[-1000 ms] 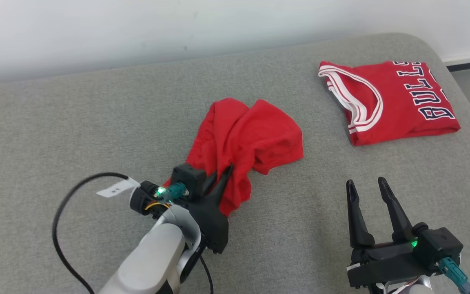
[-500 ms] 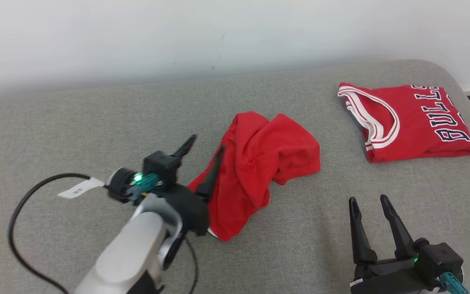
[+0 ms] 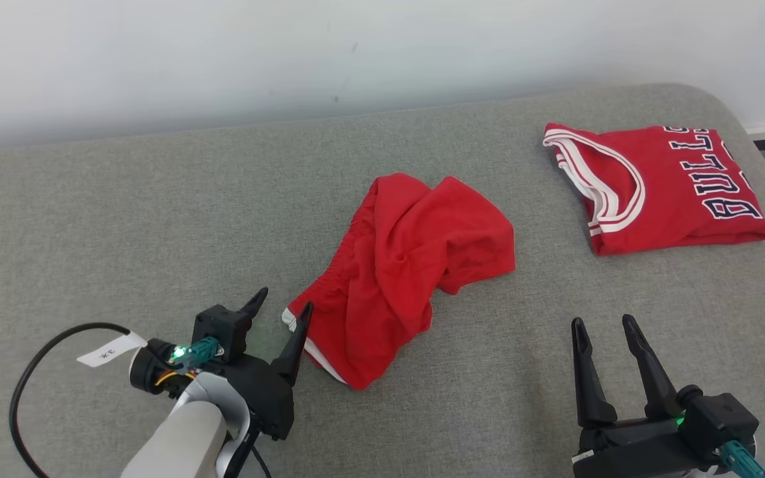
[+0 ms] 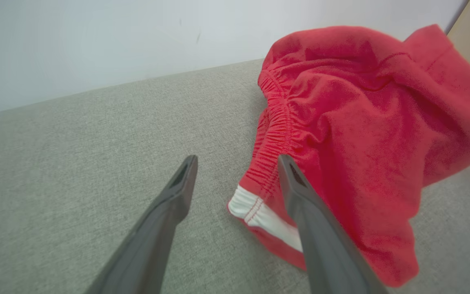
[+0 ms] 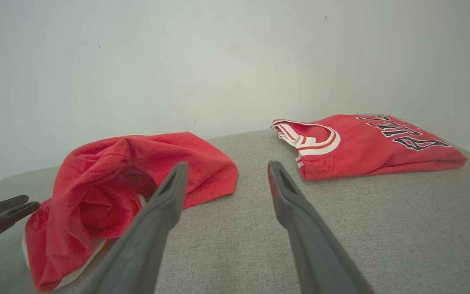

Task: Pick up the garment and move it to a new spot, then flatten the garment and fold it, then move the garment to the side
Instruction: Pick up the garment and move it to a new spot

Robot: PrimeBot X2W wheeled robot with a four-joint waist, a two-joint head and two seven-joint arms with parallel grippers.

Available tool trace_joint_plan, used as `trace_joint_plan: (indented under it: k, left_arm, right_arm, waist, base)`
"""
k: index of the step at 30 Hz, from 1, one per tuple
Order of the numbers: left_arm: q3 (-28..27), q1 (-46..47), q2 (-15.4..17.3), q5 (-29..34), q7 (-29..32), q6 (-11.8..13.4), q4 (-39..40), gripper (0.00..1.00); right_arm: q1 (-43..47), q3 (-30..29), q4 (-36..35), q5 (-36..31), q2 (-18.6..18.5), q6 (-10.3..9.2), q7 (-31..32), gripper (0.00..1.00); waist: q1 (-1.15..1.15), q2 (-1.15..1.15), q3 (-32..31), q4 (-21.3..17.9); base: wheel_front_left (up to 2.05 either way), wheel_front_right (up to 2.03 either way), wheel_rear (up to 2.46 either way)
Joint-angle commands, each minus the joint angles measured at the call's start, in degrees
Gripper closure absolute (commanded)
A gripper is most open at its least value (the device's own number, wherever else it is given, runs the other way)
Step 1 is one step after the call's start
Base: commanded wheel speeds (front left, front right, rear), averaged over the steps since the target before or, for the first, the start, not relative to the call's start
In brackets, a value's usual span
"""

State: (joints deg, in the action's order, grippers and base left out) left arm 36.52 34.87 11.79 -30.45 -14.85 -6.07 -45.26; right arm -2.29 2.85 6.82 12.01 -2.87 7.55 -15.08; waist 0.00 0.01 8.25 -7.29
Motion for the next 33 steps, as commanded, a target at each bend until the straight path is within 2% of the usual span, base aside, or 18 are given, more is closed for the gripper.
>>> trace_joint_plan:
  k: [1, 6, 7, 9, 10, 17, 20, 22, 26, 28, 29, 33]
  left_arm:
    - [0.2, -1.0, 0.0, -0.3, 0.0, -0.3, -0.8, 0.00]
    - [-1.1, -0.4, -0.4, 0.5, -0.4, 1.0, 1.0, 0.00]
    - [-3.1, -2.5, -0.2, 1.6, -0.3, 1.9, 5.4, 0.00]
    - [-4.6, -4.5, 0.3, 2.3, -0.4, 2.6, 8.7, 0.00]
    - [-7.4, -7.4, 1.2, 4.5, -0.4, 3.8, 14.3, 0.00]
    - [-16.1, -18.2, 2.5, 10.8, -0.4, 6.3, 26.6, 0.00]
    - [-18.8, -21.4, 2.6, 12.4, -0.4, 6.4, 28.4, 0.00]
    - [-23.9, -26.8, 2.0, 13.9, -0.4, 6.1, 30.7, 0.00]
    - [-28.8, -30.9, 0.9, 16.0, -0.4, 5.8, 33.5, 0.00]
    - [-31.4, -33.1, -0.4, 17.8, -0.4, 5.6, 36.4, 0.00]
    - [-34.2, -36.0, -2.0, 19.9, -0.4, 4.5, 39.3, 0.00]
    - [-36.8, -38.7, -4.0, 21.6, -0.4, 3.2, 40.7, 0.00]
  right_arm:
    - [-0.3, 0.0, 0.2, 0.5, 0.0, -0.10, -0.1, 0.00]
    - [-0.5, -0.4, -0.1, 0.4, 0.0, -0.10, -0.1, 0.00]
    - [0.5, -1.0, -0.3, 0.3, 0.0, -0.10, -0.1, 0.00]
    - [1.0, -1.1, -0.3, 0.2, 0.0, -0.10, -0.1, 0.00]
    - [1.3, -1.4, -0.4, 0.1, 0.0, -0.10, -0.1, 0.00]
    - [2.6, -2.7, -1.0, -0.8, 0.0, -0.10, -0.1, 0.00]
    - [2.8, -3.4, -1.0, -1.0, 0.0, -0.10, -0.1, 0.00]
    - [4.0, -4.3, -1.1, -1.1, 0.0, -0.10, -0.1, 0.00]
    - [5.2, -5.8, -1.5, -1.4, 0.0, -0.10, -0.1, 0.00]
    - [5.6, -6.5, -1.7, -1.4, 0.0, -0.10, -0.1, 0.00]
    - [6.1, -7.1, -1.6, -1.4, 0.0, -0.10, -0.1, 0.00]
    - [6.5, -7.0, -1.3, -1.1, 0.0, -0.10, -0.1, 0.00]
  waist:
    - [0.00, -0.01, 0.3, -0.3]
    - [0.00, -0.01, 0.2, -0.6]
    - [0.00, -0.01, -0.3, -0.1]
    - [0.00, -0.01, -0.8, 0.3]
    - [0.00, -0.01, -1.6, 0.9]
    - [0.00, -0.01, -4.3, 4.0]
    - [0.00, -0.01, -5.5, 4.8]
    - [0.00, -0.01, -7.1, 6.0]
    - [0.00, -0.01, -7.8, 7.7]
    - [0.00, -0.01, -8.1, 8.6]
    - [0.00, -0.01, -8.3, 9.1]
    - [0.00, -0.01, -8.6, 9.2]
  base:
    - [0.00, 0.00, 0.00]
    - [0.00, 0.00, 0.00]
    - [0.00, 0.00, 0.00]
    - [0.00, 0.00, 0.00]
    - [0.00, 0.00, 0.00]
    - [0.00, 0.00, 0.00]
    - [0.00, 0.00, 0.00]
    - [0.00, 0.00, 0.00]
    - [0.00, 0.00, 0.00]
    - [0.00, 0.00, 0.00]
    - [0.00, 0.00, 0.00]
    - [0.00, 0.00, 0.00]
